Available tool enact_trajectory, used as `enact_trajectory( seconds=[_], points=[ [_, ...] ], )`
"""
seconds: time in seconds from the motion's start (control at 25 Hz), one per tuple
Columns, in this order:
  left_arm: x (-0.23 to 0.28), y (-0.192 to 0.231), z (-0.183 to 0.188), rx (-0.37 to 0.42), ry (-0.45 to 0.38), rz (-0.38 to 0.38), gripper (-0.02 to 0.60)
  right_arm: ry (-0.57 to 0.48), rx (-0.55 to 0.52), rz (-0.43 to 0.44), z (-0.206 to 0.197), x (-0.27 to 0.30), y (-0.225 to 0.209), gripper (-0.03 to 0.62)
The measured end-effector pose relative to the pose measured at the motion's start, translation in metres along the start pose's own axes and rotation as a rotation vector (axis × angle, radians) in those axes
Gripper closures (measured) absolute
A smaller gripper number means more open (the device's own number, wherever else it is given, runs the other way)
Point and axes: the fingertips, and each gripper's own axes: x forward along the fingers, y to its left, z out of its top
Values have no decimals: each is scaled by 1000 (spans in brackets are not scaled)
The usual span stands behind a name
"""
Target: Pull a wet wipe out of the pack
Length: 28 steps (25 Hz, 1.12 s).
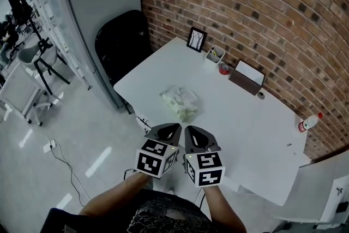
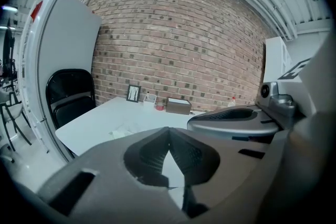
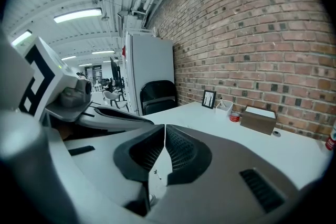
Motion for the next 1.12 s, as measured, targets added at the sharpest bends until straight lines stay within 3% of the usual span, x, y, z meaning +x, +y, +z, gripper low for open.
enact_trajectory(
  seconds=[1.12],
  points=[
    [94,130,19,53,54,-166,569,111,31,-153,15,153,-25,574]
  ],
)
